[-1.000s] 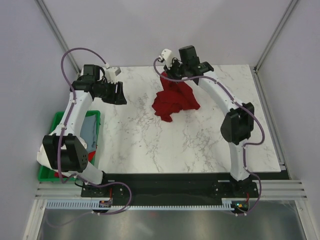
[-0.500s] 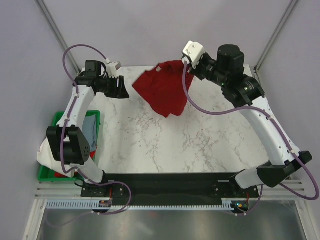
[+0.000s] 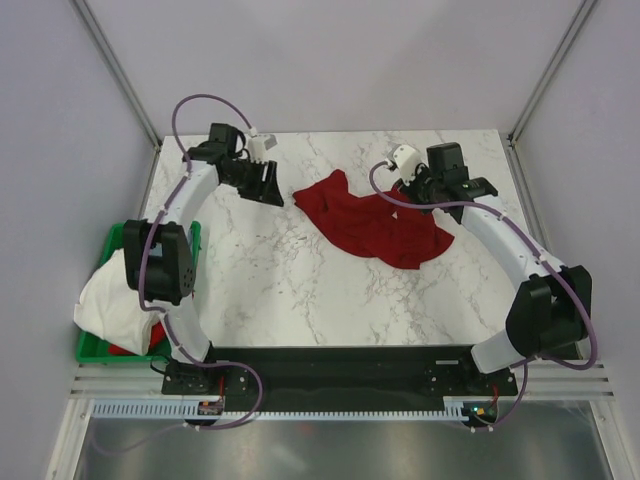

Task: Fold and stack the t-shirts
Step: Flatten the tshirt out

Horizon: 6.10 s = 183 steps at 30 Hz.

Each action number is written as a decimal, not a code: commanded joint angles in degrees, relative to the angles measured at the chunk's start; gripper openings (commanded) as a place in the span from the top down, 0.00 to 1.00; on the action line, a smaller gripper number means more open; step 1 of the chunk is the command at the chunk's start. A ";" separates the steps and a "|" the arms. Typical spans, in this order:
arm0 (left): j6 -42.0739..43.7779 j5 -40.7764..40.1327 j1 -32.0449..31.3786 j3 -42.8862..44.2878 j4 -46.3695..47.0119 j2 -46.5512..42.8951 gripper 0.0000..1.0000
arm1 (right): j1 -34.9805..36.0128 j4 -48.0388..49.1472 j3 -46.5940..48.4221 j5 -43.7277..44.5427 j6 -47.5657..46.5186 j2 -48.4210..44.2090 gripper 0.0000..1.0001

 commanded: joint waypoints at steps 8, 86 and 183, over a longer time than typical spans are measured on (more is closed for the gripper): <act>4.03 -8.09 -6.07 9.47 -2.40 8.22 0.45 | 0.72 -2.21 4.18 -7.90 -5.39 -9.67 0.39; 4.56 -9.67 -1.58 22.73 -3.11 24.64 0.39 | 3.11 -3.65 23.43 11.07 -5.51 1.83 1.00; 9.48 -15.12 -11.07 41.63 -3.46 36.95 0.50 | -8.59 -2.85 8.13 5.26 9.70 -8.80 1.00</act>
